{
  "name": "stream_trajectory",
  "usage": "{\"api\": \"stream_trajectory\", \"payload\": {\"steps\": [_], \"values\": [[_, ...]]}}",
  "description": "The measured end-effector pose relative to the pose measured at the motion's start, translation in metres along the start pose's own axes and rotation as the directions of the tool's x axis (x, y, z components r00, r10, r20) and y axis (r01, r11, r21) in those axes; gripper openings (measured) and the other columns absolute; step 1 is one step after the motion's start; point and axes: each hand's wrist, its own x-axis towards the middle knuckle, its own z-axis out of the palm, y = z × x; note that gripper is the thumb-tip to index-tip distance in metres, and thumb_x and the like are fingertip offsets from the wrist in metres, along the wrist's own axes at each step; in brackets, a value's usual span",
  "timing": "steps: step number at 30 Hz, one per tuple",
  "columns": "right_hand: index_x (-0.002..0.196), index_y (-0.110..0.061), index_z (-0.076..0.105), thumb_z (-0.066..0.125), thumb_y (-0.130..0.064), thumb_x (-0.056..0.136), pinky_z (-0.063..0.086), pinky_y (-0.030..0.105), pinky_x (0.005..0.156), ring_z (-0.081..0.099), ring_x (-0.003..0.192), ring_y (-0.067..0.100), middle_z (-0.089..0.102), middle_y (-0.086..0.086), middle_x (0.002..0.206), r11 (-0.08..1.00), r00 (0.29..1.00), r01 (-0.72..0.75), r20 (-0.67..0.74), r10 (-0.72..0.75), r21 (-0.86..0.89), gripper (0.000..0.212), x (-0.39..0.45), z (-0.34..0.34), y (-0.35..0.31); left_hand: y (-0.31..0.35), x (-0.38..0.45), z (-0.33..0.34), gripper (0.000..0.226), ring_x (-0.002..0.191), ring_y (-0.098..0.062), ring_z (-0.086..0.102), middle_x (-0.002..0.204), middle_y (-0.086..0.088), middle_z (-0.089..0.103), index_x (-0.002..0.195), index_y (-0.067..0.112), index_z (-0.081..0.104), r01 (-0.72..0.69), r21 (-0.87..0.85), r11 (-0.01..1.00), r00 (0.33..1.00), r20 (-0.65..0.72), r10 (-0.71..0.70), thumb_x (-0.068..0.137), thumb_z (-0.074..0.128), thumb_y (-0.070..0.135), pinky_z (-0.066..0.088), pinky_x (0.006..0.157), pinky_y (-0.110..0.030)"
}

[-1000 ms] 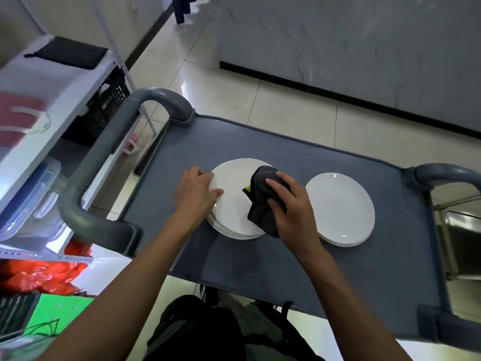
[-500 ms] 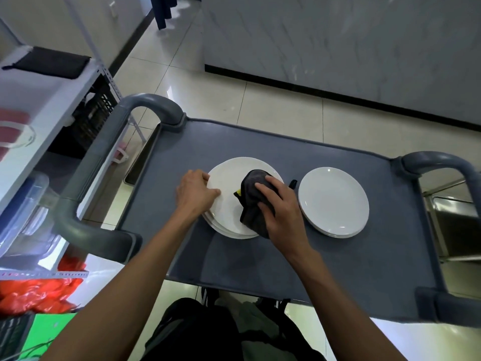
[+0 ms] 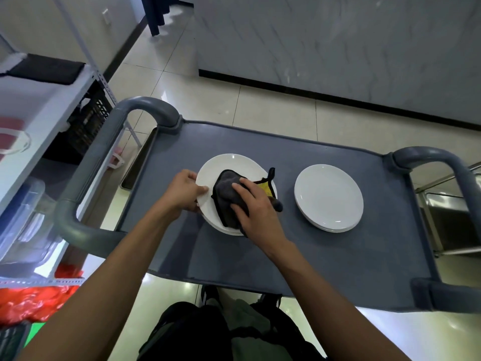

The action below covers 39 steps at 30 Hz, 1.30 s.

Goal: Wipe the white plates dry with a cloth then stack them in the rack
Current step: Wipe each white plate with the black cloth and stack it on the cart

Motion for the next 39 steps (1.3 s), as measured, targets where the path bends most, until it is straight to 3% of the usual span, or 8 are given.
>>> {"api": "stream_trajectory", "payload": {"steps": [6, 14, 22, 26, 33, 39], "values": [[0.152, -0.028, 0.04, 0.059, -0.034, 0.096, 0.018, 0.051, 0.121, 0.024, 0.15, 0.024, 0.031, 0.002, 0.161, 0.985, 0.998, -0.026, 0.048, 0.035, -0.171, 0.06, -0.015, 0.004, 0.01, 0.001, -0.006, -0.007, 0.015, 0.059, -0.018, 0.071, 0.088, -0.011, 0.071, 0.103, 0.012, 0.062, 0.09, -0.116, 0.989, 0.986, 0.15, -0.072, 0.097, 0.054, 0.001, 0.056, 0.047, -0.033], [0.15, -0.018, 0.044, 0.058, -0.013, 0.098, 0.027, 0.047, 0.119, 0.029, 0.148, 0.025, 0.032, 0.007, 0.16, 0.997, 0.999, -0.016, 0.048, 0.02, -0.072, 0.054, -0.016, 0.005, 0.005, -0.001, -0.013, -0.011, 0.036, 0.07, -0.022, 0.073, 0.099, -0.013, 0.072, 0.116, 0.013, 0.065, 0.094, -0.155, 0.983, 0.962, 0.268, -0.049, 0.094, 0.048, -0.01, 0.059, 0.053, -0.038], [0.148, -0.017, 0.048, 0.06, -0.004, 0.095, 0.027, 0.05, 0.119, 0.028, 0.148, 0.028, 0.034, 0.007, 0.16, 0.997, 0.998, 0.002, -0.066, -0.007, -0.077, 0.056, -0.011, -0.016, 0.007, 0.008, -0.021, 0.009, 0.042, 0.081, -0.033, 0.069, 0.104, -0.015, 0.07, 0.118, 0.014, 0.066, -0.044, -0.277, 0.96, 0.97, 0.22, 0.108, 0.09, 0.052, -0.015, 0.06, 0.054, -0.043], [0.146, -0.018, 0.05, 0.06, -0.003, 0.095, 0.028, 0.051, 0.118, 0.03, 0.148, 0.029, 0.035, 0.008, 0.159, 0.994, 0.989, 0.028, -0.141, -0.043, -0.106, 0.055, -0.002, -0.04, 0.009, 0.026, -0.022, 0.025, 0.039, 0.085, -0.033, 0.07, 0.103, -0.017, 0.071, 0.115, 0.013, 0.068, -0.097, -0.277, 0.956, 0.94, 0.289, 0.179, 0.09, 0.054, -0.014, 0.062, 0.065, -0.05], [0.145, -0.021, 0.052, 0.057, -0.005, 0.097, 0.03, 0.054, 0.116, 0.031, 0.146, 0.034, 0.036, 0.011, 0.158, 0.977, 0.97, 0.033, -0.231, -0.082, -0.212, 0.051, 0.018, -0.088, 0.022, 0.054, -0.028, 0.071, 0.041, 0.097, -0.036, 0.072, 0.11, -0.015, 0.073, 0.12, 0.014, 0.068, -0.172, -0.249, 0.953, 0.846, 0.459, 0.273, 0.09, 0.057, -0.012, 0.06, 0.068, -0.05], [0.145, -0.023, 0.052, 0.057, -0.006, 0.097, 0.03, 0.055, 0.115, 0.032, 0.146, 0.034, 0.036, 0.01, 0.159, 0.957, 0.956, 0.024, -0.273, -0.107, -0.289, 0.052, 0.028, -0.133, 0.052, 0.077, -0.036, 0.112, 0.043, 0.096, -0.035, 0.072, 0.109, -0.011, 0.074, 0.116, 0.019, 0.072, -0.212, -0.242, 0.947, 0.839, 0.451, 0.303, 0.09, 0.057, -0.011, 0.061, 0.068, -0.052]]}}
